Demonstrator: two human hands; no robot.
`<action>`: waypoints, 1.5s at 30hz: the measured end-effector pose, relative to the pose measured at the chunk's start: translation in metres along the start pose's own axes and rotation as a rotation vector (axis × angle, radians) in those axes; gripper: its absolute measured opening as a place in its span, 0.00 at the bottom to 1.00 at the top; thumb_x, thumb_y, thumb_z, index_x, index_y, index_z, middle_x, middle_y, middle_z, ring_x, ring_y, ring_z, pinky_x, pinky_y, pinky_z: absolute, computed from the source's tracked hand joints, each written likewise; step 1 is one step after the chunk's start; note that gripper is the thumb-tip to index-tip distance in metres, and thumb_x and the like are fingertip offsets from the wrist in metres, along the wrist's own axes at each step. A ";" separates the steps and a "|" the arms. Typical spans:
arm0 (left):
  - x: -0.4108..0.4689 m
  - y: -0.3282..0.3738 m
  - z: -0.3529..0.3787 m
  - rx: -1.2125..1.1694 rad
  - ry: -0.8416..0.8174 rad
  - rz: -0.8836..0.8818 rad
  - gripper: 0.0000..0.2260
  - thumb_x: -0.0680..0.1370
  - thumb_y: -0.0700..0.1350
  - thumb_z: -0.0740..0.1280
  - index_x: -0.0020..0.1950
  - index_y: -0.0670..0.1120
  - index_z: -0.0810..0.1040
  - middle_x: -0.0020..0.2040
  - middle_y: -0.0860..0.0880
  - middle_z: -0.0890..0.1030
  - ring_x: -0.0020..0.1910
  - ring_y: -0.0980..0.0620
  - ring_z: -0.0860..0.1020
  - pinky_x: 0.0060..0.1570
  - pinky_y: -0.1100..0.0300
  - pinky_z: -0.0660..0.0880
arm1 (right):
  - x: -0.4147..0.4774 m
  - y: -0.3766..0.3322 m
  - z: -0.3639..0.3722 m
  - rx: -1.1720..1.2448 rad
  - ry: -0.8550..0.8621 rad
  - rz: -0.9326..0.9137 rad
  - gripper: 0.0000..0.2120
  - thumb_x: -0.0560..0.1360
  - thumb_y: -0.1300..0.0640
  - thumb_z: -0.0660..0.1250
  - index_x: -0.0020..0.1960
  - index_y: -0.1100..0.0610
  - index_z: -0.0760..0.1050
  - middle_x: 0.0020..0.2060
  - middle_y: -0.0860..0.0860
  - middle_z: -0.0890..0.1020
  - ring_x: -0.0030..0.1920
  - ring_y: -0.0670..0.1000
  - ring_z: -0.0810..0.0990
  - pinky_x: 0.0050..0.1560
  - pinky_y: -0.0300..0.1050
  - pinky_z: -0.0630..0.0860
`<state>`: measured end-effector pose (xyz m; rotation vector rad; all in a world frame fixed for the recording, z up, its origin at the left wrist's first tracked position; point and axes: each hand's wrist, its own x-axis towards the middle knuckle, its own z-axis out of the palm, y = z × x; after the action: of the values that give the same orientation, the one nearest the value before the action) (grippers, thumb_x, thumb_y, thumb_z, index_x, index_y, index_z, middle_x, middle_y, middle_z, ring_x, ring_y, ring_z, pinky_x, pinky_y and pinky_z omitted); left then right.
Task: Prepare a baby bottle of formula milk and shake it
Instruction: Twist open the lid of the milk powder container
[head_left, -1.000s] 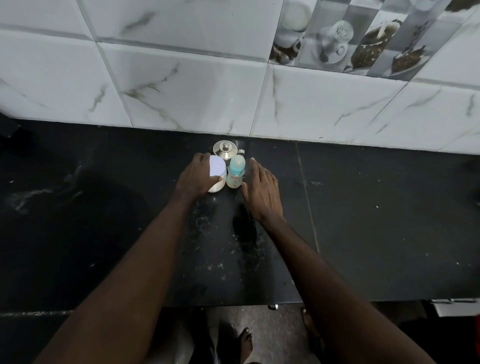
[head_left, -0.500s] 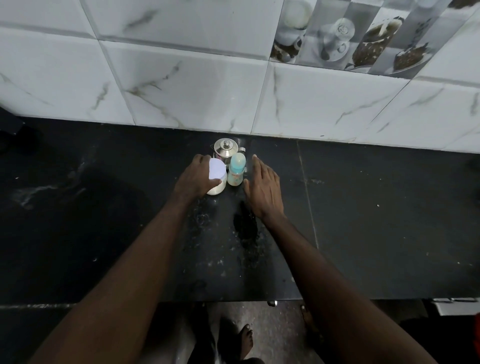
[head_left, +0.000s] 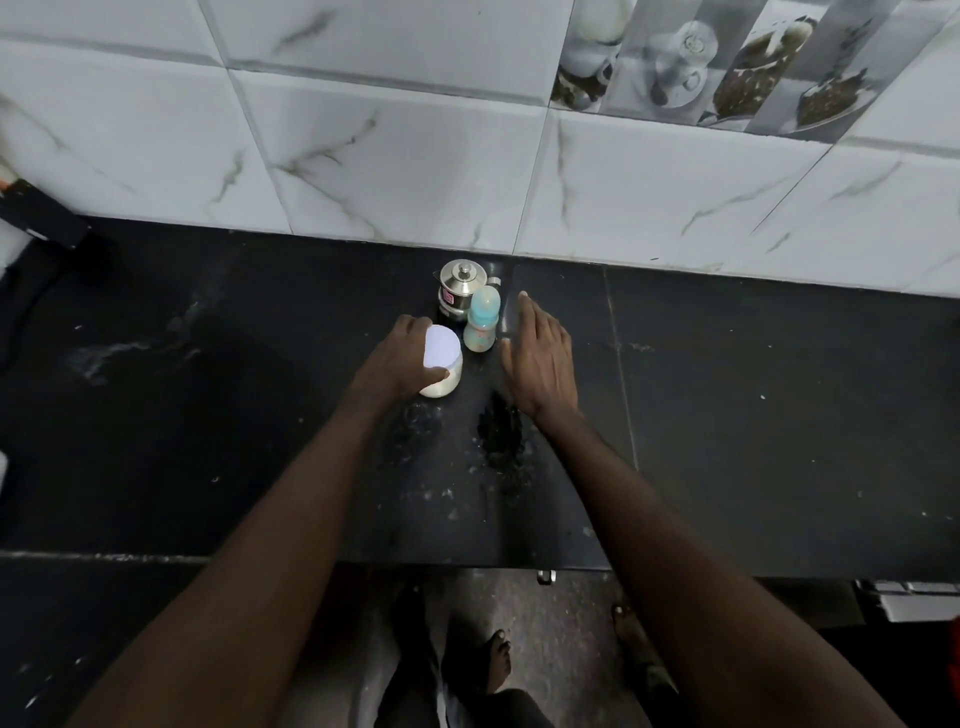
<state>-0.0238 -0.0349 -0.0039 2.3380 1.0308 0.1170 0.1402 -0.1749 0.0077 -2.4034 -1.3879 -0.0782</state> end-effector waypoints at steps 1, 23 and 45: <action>-0.004 0.000 0.000 0.000 0.001 -0.003 0.36 0.71 0.49 0.79 0.74 0.41 0.68 0.70 0.41 0.69 0.65 0.39 0.74 0.62 0.47 0.73 | -0.001 0.001 -0.001 -0.001 0.003 0.001 0.31 0.81 0.51 0.63 0.80 0.62 0.59 0.76 0.59 0.69 0.75 0.57 0.69 0.75 0.53 0.64; -0.048 0.000 0.010 0.001 -0.055 0.018 0.38 0.66 0.51 0.81 0.72 0.44 0.70 0.68 0.45 0.72 0.65 0.44 0.74 0.62 0.52 0.72 | -0.013 0.003 -0.016 0.022 0.036 -0.009 0.33 0.81 0.51 0.64 0.81 0.61 0.58 0.77 0.58 0.69 0.75 0.57 0.68 0.76 0.53 0.64; -0.066 -0.005 0.014 0.022 -0.088 0.049 0.38 0.66 0.53 0.81 0.72 0.47 0.70 0.69 0.48 0.71 0.67 0.47 0.72 0.65 0.51 0.72 | -0.042 0.010 -0.010 0.026 0.015 0.002 0.33 0.80 0.52 0.65 0.80 0.60 0.58 0.76 0.58 0.70 0.74 0.57 0.69 0.75 0.55 0.66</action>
<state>-0.0691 -0.0849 -0.0091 2.3667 0.9362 0.0211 0.1278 -0.2178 0.0050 -2.3782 -1.3711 -0.0763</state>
